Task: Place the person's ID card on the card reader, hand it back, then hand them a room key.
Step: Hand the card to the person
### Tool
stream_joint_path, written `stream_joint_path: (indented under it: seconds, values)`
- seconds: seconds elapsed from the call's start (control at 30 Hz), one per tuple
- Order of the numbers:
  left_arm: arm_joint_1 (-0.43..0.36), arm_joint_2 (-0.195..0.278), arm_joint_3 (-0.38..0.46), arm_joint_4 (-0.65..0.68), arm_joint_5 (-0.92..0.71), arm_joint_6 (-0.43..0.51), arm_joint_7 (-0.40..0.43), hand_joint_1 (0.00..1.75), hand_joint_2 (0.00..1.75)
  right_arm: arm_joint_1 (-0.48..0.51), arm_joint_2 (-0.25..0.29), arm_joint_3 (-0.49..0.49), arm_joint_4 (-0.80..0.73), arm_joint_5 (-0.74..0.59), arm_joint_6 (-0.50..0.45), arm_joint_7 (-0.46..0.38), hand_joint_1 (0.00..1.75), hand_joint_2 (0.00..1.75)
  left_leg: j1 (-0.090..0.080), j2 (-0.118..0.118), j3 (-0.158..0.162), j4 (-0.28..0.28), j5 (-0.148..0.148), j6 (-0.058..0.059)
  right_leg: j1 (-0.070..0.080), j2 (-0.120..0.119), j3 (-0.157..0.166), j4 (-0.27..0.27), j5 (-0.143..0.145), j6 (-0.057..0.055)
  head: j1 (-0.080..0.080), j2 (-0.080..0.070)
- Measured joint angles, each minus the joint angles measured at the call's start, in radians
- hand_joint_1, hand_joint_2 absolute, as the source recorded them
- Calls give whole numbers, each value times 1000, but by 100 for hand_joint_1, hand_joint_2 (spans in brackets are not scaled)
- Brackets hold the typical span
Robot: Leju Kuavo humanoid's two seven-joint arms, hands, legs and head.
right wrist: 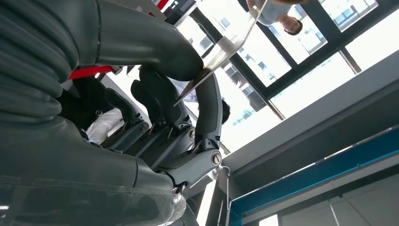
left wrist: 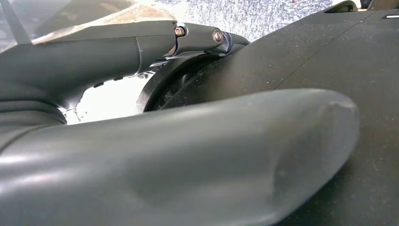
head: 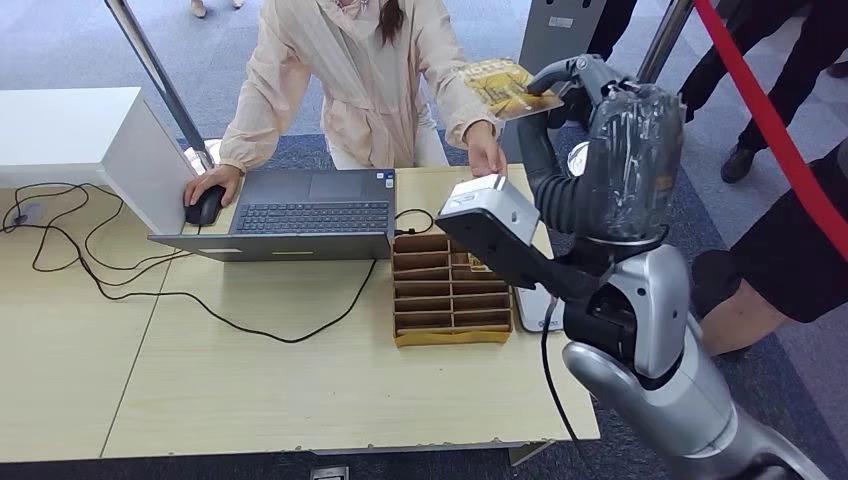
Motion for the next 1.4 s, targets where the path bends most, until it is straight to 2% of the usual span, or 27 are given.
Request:
stream_joint_path:
  seconds: [0.37,0.73,0.9,1.03,1.4]
  values:
    - [-2,0,-4,0,-7,-10,-3,0,0,-86,47,-4,115,-90,-82,-31,169,175,0,0,0,0,0,0,0,0,0,0,0,0,0,0]
    - [-5,0,-10,0,-31,-22,-10,0,0,-173,109,7,303,-179,-107,-68,175,175,0,0,0,0,0,0,0,0,0,1,0,0,0,0]
    - [-5,0,-11,0,-35,-24,-11,0,0,-185,119,10,340,-189,-111,-74,175,175,0,0,0,0,0,0,0,0,0,1,0,0,0,0]
    - [-6,0,-16,0,-44,-29,-13,0,0,-213,156,21,488,-243,-136,-99,174,175,0,0,0,0,0,0,0,0,0,1,0,0,0,0]
    - [-8,0,-28,0,-44,-32,-13,0,0,-214,216,37,754,-309,-207,-162,175,175,0,0,0,0,0,0,0,0,0,1,0,0,0,0]
